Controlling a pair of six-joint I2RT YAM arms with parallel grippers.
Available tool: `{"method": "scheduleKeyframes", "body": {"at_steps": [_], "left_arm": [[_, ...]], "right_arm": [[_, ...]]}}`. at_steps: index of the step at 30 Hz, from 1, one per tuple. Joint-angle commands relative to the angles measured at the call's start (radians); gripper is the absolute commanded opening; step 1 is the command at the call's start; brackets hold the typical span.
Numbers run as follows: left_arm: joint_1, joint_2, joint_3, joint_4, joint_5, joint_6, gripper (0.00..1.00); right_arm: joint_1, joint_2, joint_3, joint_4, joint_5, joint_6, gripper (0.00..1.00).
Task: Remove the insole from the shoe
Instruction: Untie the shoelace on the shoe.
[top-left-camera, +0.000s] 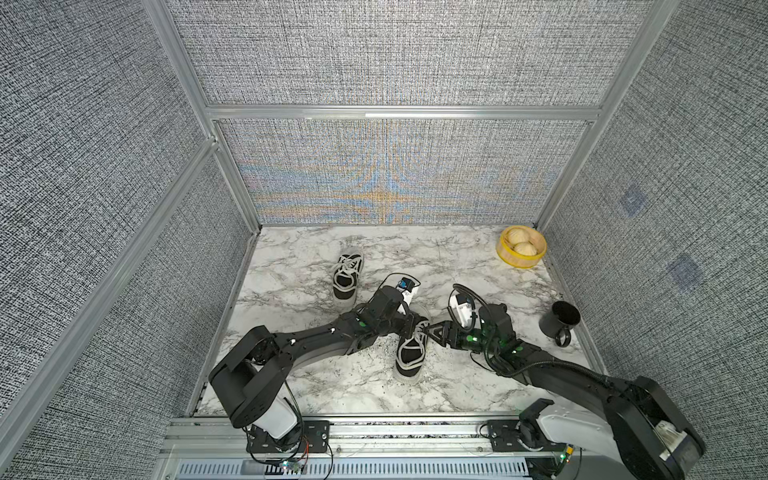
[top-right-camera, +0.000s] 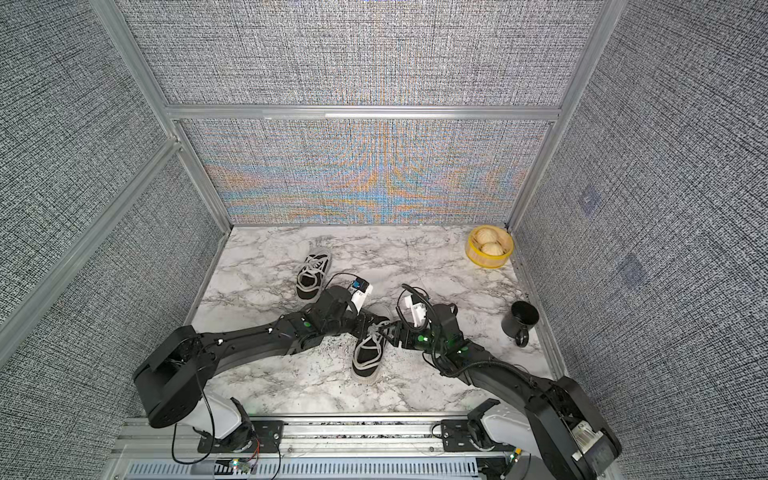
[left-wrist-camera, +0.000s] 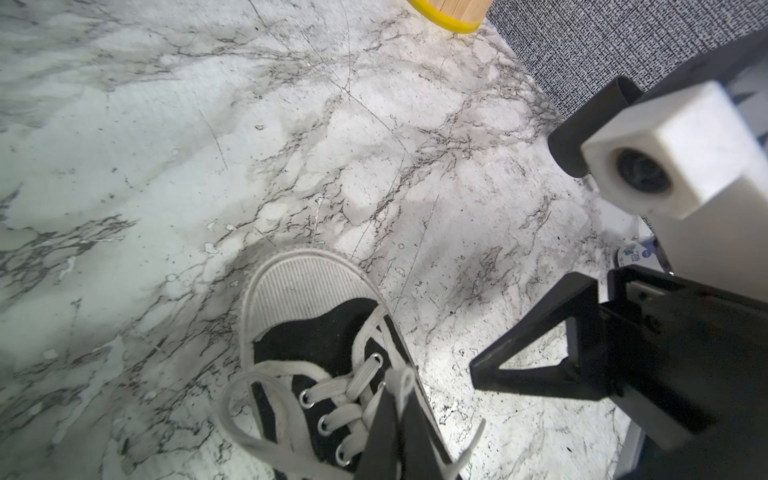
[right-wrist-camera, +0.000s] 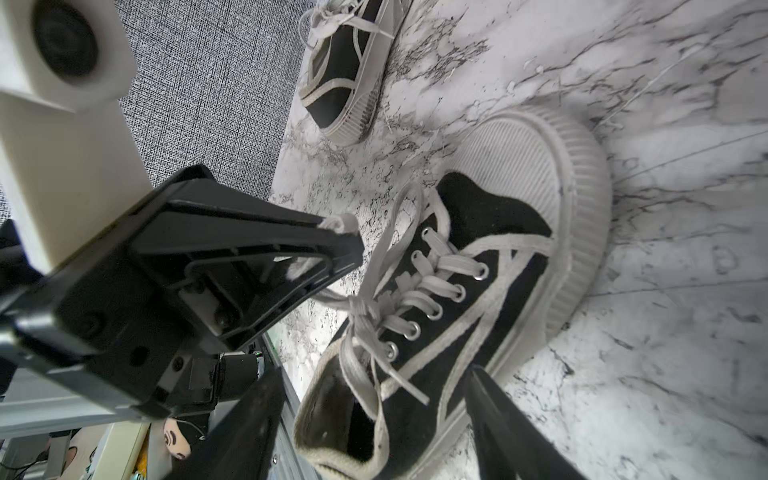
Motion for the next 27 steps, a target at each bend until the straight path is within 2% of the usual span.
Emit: {"method": "scheduleKeyframes", "body": {"at_steps": [1,5,9,15,21,25,27], "left_arm": [[0.003,-0.009,-0.007,0.005,-0.01,-0.001,0.01],[0.002,-0.007,-0.01,0.009,-0.006,-0.003,0.01],[0.003,-0.006,-0.005,0.007,-0.008,-0.002,0.01],[0.002,-0.006,-0.004,0.004,-0.005,-0.004,0.01],[0.003,-0.002,-0.004,0.005,0.0,-0.003,0.01],[0.002,-0.008,-0.004,0.003,0.0,-0.001,0.04],[0.003,-0.014,-0.004,0.001,-0.005,0.001,0.09]], "right_arm": [[-0.001,0.011,0.004,-0.009,0.007,-0.007,0.73],[0.009,0.063,0.018,0.044,-0.064,0.007,0.7],[0.02,0.107,0.031,0.103,-0.101,0.031,0.63],[0.02,0.129,0.028,0.143,-0.115,0.057,0.39],[0.02,0.142,0.036,0.146,-0.104,0.063,0.22],[0.02,0.146,0.046,0.138,-0.095,0.064,0.01],[0.02,0.135,0.051,0.124,-0.088,0.056,0.0]]}}
